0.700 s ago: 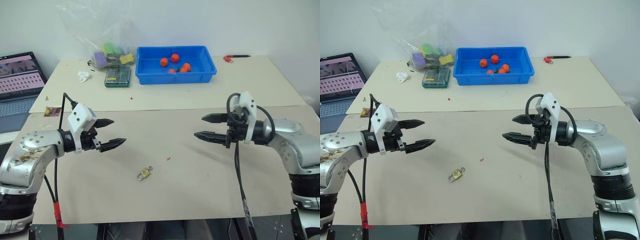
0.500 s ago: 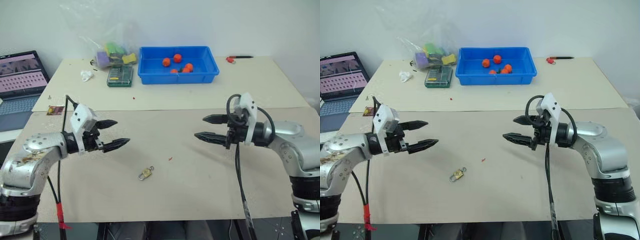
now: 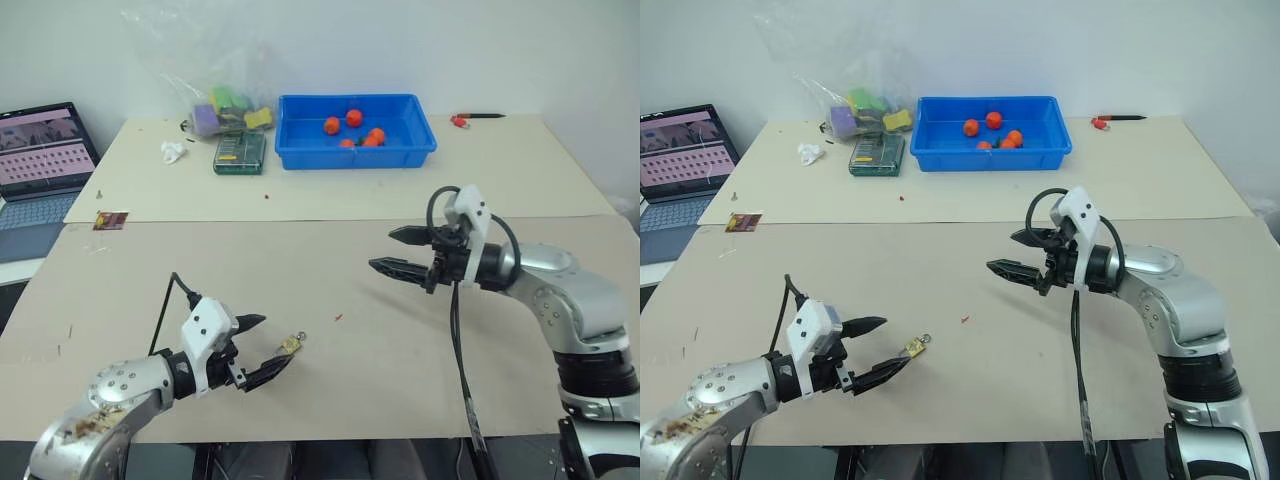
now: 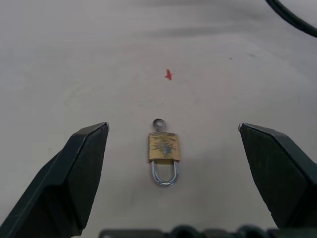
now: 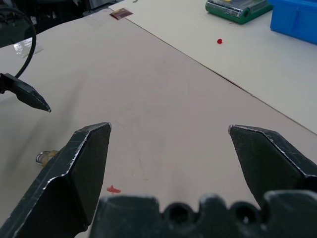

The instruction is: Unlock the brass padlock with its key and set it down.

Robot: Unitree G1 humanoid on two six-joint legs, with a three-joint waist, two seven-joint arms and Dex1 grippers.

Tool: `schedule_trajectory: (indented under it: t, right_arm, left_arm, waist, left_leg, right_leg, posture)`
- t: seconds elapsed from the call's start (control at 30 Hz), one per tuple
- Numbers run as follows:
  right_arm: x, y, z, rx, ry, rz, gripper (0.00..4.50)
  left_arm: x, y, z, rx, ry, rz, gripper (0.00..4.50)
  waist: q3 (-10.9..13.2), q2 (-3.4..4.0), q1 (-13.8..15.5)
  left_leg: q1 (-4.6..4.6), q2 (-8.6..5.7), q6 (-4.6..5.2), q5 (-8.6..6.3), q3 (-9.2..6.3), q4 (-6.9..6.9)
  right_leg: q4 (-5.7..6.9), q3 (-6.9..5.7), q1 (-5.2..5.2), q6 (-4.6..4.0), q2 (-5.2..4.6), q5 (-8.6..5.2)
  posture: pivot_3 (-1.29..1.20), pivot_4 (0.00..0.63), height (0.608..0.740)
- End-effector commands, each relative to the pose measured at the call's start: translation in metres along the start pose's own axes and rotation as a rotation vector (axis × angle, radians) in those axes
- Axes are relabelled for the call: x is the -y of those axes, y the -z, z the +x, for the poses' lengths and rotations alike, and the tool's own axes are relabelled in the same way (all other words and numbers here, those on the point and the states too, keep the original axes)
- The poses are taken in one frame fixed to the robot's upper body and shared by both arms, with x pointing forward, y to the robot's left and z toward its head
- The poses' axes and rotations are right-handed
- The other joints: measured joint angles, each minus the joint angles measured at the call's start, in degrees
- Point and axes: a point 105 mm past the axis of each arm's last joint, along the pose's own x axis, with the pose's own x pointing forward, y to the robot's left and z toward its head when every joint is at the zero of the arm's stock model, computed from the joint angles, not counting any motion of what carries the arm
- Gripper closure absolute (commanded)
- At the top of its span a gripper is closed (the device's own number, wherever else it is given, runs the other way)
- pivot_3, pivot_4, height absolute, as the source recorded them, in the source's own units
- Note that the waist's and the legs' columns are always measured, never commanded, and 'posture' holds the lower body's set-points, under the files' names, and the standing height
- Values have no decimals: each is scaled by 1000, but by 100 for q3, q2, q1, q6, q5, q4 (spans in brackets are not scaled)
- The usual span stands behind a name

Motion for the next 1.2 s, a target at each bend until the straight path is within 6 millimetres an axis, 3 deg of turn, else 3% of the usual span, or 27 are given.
schedule_trajectory:
  t: [0.03,0.6,0.63,0.83,0.93,1.1,1.17,1.2]
  right_arm:
    - [2,-16,2,42,2,-76,23]
    - [9,-25,-3,61,61,-126,23]
    - [9,-24,-3,60,66,-128,0]
    - [10,-24,-6,56,86,-132,0]
    - [11,-22,-7,50,95,-130,0]
    - [10,-20,-5,52,90,-106,0]
    - [7,-20,-2,71,64,-52,0]
    - [5,-17,0,65,44,-14,0]
  left_arm:
    - [-1,10,7,-1,-94,42,0]
    - [3,50,38,-52,-41,79,0]
    - [4,52,38,-59,-24,78,530]
    - [3,60,33,-93,21,88,2422]
    - [-3,65,27,-123,21,111,3572]
    - [-26,65,25,-153,-24,214,3694]
    - [-53,49,26,-116,-113,253,3694]
    - [-69,34,26,-80,-153,357,3694]
  waist:
    - [0,0,4]
    - [-4,6,35]
    - [-4,6,43]
    - [-5,6,53]
    - [-6,7,17]
    - [-6,7,-51]
    - [-5,7,-48]
    - [-5,8,-38]
  left_leg:
    - [0,1,0,0,3,0]
    - [2,3,-1,-5,3,-1]
    - [3,3,-1,-5,3,-1]
    - [8,3,-1,-4,3,-1]
    - [10,5,-1,-5,5,-2]
    - [26,16,-1,-6,14,-7]
    - [42,28,-1,-6,20,-8]
    - [57,33,-1,-6,21,-8]
  right_leg:
    - [-1,1,0,-4,1,2]
    - [-5,0,-1,-5,7,3]
    - [-4,0,0,-5,6,3]
    - [-2,0,2,-5,8,2]
    - [-2,0,2,-5,10,2]
    - [1,0,8,-5,13,2]
    - [0,0,24,-5,22,2]
    - [0,-1,43,-5,26,2]
  posture:
    - [0,150,740]
    - [0,150,740]
    - [0,150,740]
    - [0,150,740]
    - [0,150,740]
    - [0,150,740]
    - [0,150,740]
    - [0,150,740]
